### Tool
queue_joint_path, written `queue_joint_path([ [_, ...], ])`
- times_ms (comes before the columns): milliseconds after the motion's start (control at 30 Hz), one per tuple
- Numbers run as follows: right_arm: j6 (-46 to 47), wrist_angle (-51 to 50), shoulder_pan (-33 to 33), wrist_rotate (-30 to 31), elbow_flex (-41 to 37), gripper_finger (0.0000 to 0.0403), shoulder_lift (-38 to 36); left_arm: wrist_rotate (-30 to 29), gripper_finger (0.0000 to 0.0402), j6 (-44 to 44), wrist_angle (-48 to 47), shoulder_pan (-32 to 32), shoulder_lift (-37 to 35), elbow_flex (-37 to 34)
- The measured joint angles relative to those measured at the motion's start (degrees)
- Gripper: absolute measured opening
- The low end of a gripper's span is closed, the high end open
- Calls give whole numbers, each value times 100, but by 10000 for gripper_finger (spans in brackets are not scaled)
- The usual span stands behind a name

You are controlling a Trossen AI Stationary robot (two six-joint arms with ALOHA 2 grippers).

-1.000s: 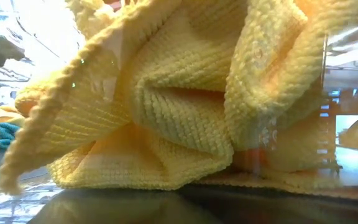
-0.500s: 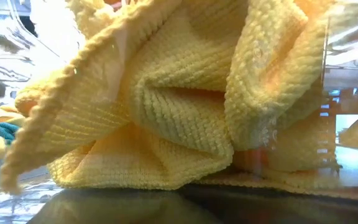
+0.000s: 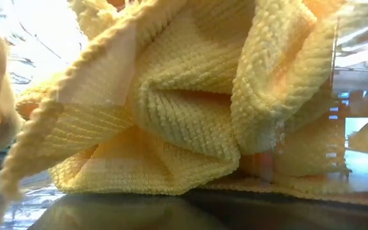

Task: Sort microfiber towel by color & place in baskets
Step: Put the yellow towel into the bottom transparent bin

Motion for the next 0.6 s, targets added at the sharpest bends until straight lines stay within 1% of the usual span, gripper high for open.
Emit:
queue_joint_path([
  [200, -359, 77, 107, -654, 0, 263, 0, -893, 0, -49, -604, 187, -599, 503],
  [333, -522, 416, 328, -979, 0, 263, 0, -1524, 0, 174, -682, 344, -816, 949],
  [400, -554, 687, 484, -1115, 0, 263, 0, -1674, 0, 468, -700, 443, -811, 1224],
  [467, -550, 1027, 666, -1240, 0, 263, 2, -1702, 0, 771, -680, 551, -810, 1474],
  [600, -543, 1620, 1089, -1248, 2, 263, 2, -1717, 0, 1247, -655, 768, -783, 1923],
])
